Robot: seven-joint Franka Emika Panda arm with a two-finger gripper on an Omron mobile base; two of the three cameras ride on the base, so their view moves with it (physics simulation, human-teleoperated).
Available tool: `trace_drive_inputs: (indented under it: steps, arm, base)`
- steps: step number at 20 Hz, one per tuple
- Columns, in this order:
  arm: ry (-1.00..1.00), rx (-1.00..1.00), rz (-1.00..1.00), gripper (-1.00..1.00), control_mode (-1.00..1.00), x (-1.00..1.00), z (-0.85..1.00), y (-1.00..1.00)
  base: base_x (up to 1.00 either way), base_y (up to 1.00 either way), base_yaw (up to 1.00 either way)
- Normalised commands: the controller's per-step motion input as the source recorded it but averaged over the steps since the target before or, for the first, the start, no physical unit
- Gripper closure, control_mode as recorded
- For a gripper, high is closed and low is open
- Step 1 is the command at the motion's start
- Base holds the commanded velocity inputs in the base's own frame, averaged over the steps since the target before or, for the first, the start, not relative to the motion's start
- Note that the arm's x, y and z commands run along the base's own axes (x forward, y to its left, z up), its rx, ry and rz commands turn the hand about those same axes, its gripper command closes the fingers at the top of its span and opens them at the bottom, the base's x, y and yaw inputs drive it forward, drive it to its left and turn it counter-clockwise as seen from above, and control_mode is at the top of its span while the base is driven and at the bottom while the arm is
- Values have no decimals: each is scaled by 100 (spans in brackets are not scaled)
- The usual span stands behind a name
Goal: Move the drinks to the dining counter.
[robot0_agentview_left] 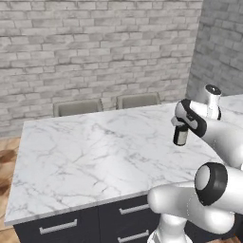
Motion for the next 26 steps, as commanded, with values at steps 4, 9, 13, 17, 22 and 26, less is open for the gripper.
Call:
trace_drive_inputs:
  steps: [4, 9, 13, 17, 22, 26]
  arm:
    - [0, 0, 0, 100, -100, 0, -11, 0]
    - [0, -1, 0, 100, -100, 1, -36, 0]
    - [-2, 0, 0, 100, -100, 4, -48, 0]
    - [0, -1, 0, 100, -100, 4, -43, 0]
    - [0, -2, 0, 100, -100, 1, -34, 0]
    - [0, -2, 0, 100, -100, 2, -31, 0]
  base:
    - [0, 0, 0]
    - [0, 0, 0]
    - [0, 0, 0]
    - [0, 0, 0]
    - [0, 0, 0]
    - [0, 0, 0]
